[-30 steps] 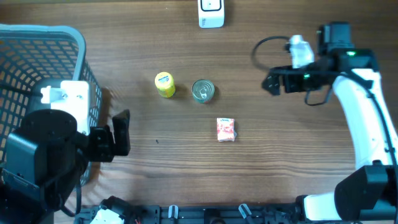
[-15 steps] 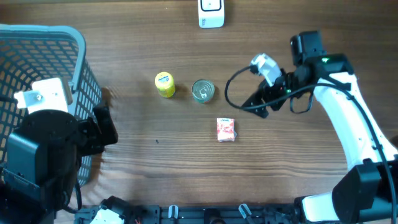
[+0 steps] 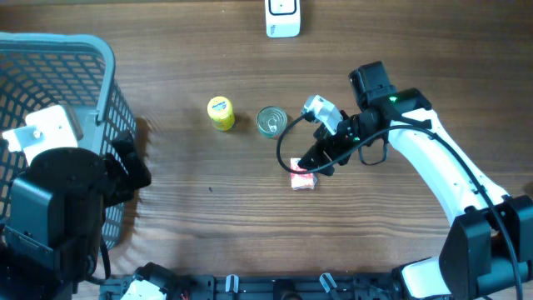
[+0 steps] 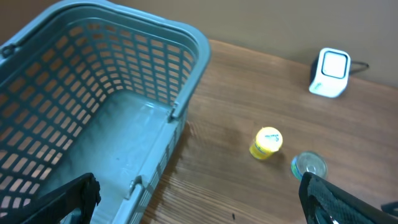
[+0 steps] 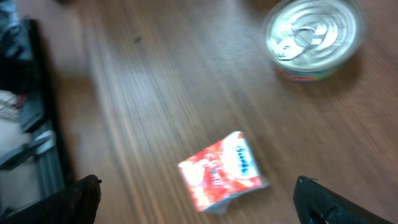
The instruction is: Scan the item barcode
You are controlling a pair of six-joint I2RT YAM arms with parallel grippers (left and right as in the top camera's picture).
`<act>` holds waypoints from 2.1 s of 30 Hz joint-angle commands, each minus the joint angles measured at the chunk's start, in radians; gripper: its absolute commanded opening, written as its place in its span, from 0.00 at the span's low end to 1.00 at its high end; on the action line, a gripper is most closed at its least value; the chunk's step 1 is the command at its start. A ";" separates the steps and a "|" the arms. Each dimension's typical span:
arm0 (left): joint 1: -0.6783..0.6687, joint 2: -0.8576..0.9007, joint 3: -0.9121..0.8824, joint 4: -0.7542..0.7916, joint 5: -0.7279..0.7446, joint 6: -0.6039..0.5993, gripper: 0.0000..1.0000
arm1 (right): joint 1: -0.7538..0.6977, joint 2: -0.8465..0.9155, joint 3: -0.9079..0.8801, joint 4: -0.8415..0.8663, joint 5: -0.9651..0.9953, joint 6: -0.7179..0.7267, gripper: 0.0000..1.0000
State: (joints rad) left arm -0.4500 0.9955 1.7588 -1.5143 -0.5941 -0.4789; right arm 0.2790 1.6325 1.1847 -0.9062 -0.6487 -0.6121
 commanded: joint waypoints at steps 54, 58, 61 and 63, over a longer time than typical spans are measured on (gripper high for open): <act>-0.003 -0.001 -0.001 -0.077 -0.080 -0.080 1.00 | 0.359 0.335 -0.020 0.071 0.585 1.217 0.98; -0.003 -0.001 -0.001 -0.077 -0.077 -0.080 1.00 | 0.357 0.335 -0.020 0.066 0.616 1.211 0.74; -0.003 -0.001 -0.001 -0.077 -0.077 -0.080 1.00 | 0.357 0.335 -0.020 0.053 0.645 1.118 0.69; -0.003 -0.001 -0.001 -0.076 -0.077 -0.080 1.00 | 0.356 0.335 -0.020 0.053 0.645 1.041 0.63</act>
State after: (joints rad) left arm -0.4500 0.9955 1.7588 -1.5909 -0.6575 -0.5377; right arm 0.6430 1.9259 1.1923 -0.8543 -0.0830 0.5495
